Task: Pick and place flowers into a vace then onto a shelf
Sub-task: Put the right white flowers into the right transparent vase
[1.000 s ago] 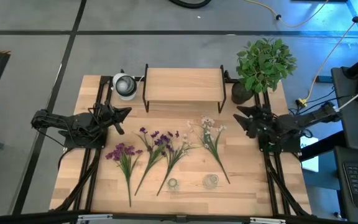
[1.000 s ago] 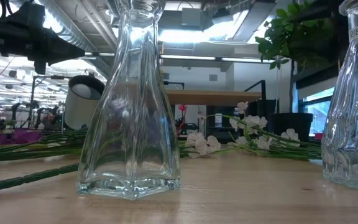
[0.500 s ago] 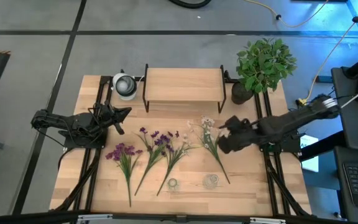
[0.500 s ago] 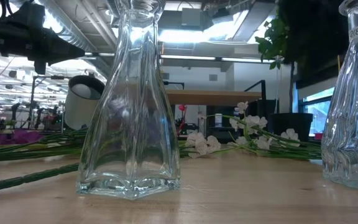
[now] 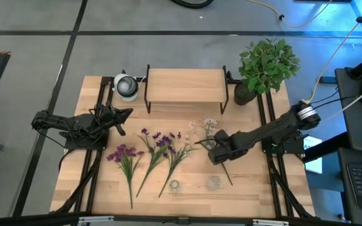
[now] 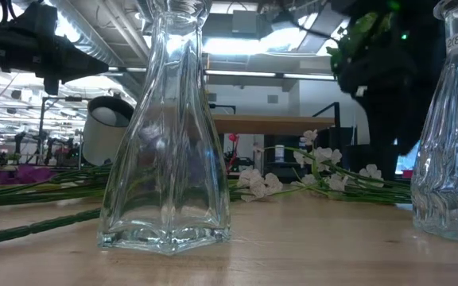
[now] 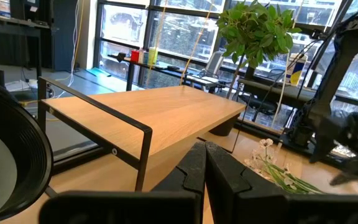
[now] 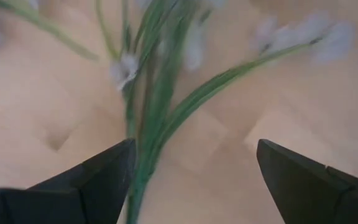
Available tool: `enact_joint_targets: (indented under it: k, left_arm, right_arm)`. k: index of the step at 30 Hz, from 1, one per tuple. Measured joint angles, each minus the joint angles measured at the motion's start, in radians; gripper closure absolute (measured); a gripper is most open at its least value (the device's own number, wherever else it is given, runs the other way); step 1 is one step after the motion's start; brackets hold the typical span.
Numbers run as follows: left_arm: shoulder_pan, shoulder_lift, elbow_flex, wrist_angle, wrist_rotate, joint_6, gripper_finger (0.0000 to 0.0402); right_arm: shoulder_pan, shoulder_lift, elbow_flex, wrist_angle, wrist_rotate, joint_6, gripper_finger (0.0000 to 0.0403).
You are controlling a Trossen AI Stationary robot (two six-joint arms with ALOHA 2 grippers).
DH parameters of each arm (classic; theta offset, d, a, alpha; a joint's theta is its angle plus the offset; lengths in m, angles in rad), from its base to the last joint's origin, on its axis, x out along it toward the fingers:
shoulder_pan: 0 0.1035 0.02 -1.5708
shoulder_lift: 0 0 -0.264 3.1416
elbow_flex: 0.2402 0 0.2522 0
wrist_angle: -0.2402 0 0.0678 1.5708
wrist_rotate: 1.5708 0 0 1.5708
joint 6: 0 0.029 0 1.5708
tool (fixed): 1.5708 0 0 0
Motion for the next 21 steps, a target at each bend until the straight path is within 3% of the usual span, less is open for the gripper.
enact_joint_targets:
  k: [4,13,21]
  left_arm:
    - [0.0,0.0,0.0,0.0,0.0,0.0,0.0398]
    - [0.0,0.0,0.0,0.0,0.0,0.0,0.0398]
    - [0.0,0.0,0.0,-0.001,0.0,0.0,0.0398]
  right_arm:
    - [-0.007,0.057,0.0,0.064,-0.1,-0.012,0.0068]
    - [-0.007,0.13,0.0,0.16,-0.163,-0.055,0.0072]
    - [-0.009,0.18,0.004,0.194,-0.172,-0.086,0.0133]
